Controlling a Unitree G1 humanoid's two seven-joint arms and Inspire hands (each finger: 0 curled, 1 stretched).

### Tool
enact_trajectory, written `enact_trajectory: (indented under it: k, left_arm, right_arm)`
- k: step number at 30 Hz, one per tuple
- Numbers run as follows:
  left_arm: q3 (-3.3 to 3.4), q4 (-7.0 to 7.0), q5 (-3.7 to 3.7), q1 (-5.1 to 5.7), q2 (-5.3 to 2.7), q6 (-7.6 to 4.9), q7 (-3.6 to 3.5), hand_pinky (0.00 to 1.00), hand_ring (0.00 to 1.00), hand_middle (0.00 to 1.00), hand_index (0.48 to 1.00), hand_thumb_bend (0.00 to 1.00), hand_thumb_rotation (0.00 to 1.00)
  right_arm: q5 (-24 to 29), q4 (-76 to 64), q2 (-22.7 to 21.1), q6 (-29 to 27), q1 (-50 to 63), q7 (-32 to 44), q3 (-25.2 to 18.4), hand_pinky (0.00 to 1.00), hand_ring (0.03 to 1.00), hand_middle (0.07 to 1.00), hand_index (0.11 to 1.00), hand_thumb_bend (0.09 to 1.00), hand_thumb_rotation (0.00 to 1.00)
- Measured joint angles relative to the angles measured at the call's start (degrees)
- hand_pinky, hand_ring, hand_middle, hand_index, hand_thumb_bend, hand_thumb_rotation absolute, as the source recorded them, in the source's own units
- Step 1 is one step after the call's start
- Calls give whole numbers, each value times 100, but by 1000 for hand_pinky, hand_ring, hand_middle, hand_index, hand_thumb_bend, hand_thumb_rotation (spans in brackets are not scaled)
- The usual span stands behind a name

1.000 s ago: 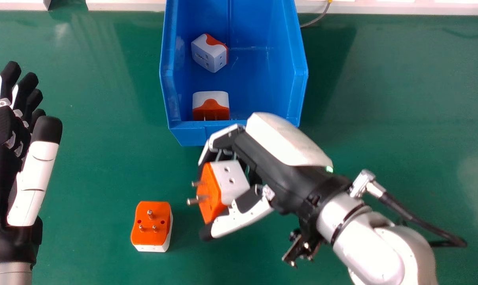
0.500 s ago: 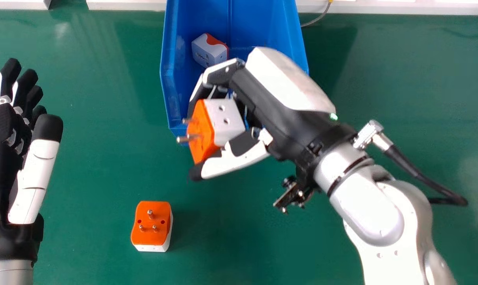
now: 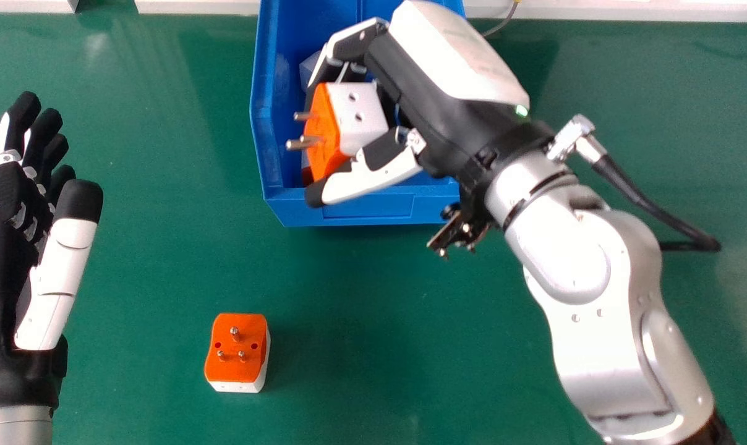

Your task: Pick all objects and put in blue box

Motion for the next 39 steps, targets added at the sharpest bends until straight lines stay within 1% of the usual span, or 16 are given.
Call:
enact_trajectory:
  k: [3,6,15,18,22,25,28,32,37,39]
  left_arm:
    - [1,0,-1,0,-1,-14,1,933,950,952,961,771,792]
    - [4,2,-3,1,-3,-21,1,933,949,951,959,771,792]
    - [15,24,-8,-32,12,-34,-15,933,951,952,959,770,798]
    - [17,27,-8,-32,36,-42,-26,938,954,955,963,766,804]
    - [20,24,-4,-25,41,-41,-8,935,952,954,962,771,807]
    - [14,17,-8,-8,36,-36,-5,937,954,955,963,778,803]
    - [-8,16,-8,-2,28,-34,-3,940,956,957,962,780,802]
    - [-13,16,-6,0,0,-34,2,937,955,958,960,781,799]
    - [-12,16,-6,5,-10,-35,1,935,955,958,957,780,799]
    - [-12,16,-5,7,-22,-35,2,934,954,957,957,782,797]
  right_arm:
    - [4,222,0,-12,-222,-105,-36,98,141,202,471,481,124]
    - [68,601,-3,-93,-505,-259,-108,91,132,194,470,482,123]
    - [126,1835,128,50,-1185,-517,-161,101,149,221,471,481,126]
    - [177,2313,236,44,-1382,-699,-162,113,165,242,471,481,123]
    - [201,2934,345,27,-1670,-952,-143,104,155,231,471,482,121]
    - [181,3275,384,30,-1838,-1058,-68,111,165,244,471,483,121]
    - [170,3671,481,87,-2045,-1176,15,118,175,256,471,483,122]
    - [170,4166,627,77,-2267,-1389,105,140,204,293,474,483,123]
    - [173,4504,737,121,-2375,-1528,187,150,216,313,477,483,123]
    - [172,4643,774,157,-2447,-1542,217,170,241,344,480,483,123]
